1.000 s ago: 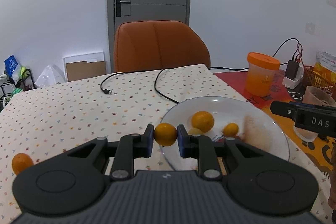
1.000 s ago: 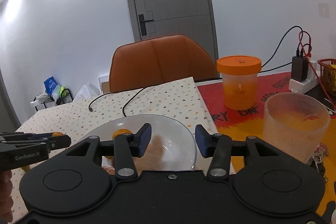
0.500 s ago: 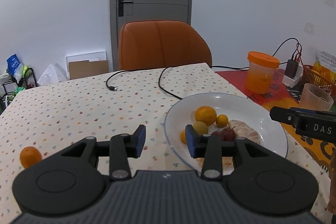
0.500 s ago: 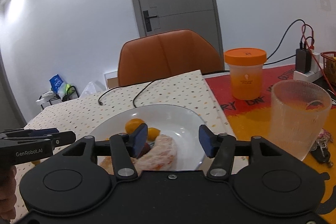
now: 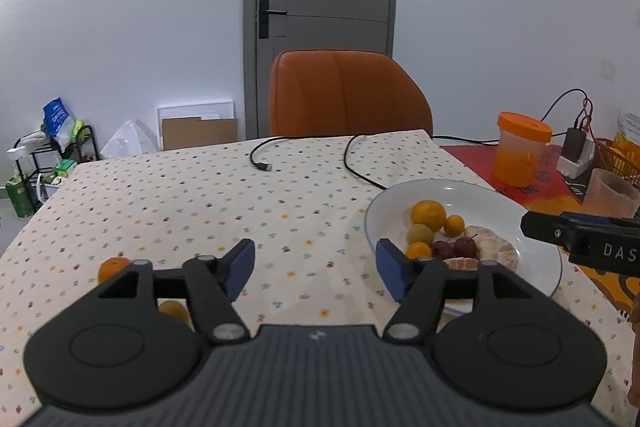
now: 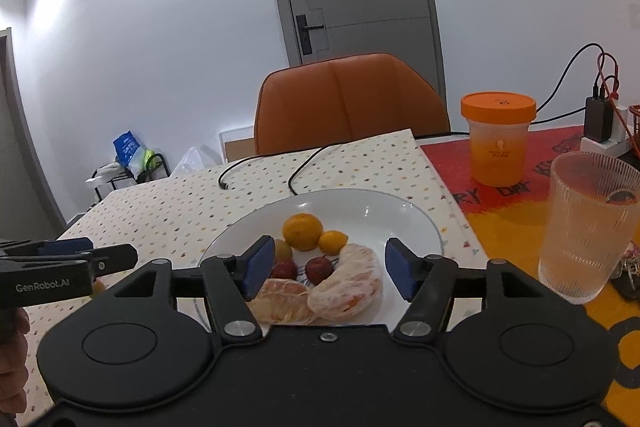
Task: Organize fruits
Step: 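Open the right tool over the bowl while the left tool releases the citrus there, then move both tools back over the large orange and green fruit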
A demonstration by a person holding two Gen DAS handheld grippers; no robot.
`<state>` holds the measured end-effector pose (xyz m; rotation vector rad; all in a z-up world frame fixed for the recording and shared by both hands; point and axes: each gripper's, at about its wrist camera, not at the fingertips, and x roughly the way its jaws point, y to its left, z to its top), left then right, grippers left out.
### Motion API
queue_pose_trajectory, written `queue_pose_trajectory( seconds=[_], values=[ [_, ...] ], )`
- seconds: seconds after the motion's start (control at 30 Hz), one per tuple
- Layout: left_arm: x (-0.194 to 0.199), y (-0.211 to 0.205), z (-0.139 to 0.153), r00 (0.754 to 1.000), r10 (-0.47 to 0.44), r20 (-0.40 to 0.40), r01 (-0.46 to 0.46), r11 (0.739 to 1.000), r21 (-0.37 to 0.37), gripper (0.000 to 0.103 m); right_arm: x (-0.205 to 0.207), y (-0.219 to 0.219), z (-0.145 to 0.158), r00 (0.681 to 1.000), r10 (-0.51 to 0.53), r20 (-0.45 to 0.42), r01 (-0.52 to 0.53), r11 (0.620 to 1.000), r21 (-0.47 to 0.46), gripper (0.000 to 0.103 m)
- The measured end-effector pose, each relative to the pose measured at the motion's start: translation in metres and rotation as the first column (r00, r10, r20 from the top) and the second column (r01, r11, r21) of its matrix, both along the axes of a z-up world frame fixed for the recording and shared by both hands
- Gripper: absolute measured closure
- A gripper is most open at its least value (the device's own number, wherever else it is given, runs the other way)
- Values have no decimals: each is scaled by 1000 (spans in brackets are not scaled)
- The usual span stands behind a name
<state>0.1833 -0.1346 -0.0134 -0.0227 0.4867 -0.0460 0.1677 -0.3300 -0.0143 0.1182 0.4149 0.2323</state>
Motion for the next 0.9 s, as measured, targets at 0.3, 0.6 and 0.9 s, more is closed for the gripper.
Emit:
queue_pose_trajectory(
  seconds=[0.3, 0.6, 0.9],
  values=[
    [-11, 23, -3, 999, 46, -16, -46, 999, -20, 22, -6, 23, 0, 999, 29, -12, -29, 1000, -11, 17],
    [-19, 51, -8, 994, 107, -39, -107, 994, -8, 11, -6, 47, -3, 997, 63, -38, -63, 998, 5, 0],
    [-27, 77, -13, 989, 138, -56, -140, 990, -33, 7, -7, 74, -7, 992, 107, -67, -108, 994, -12, 0]
  ],
)
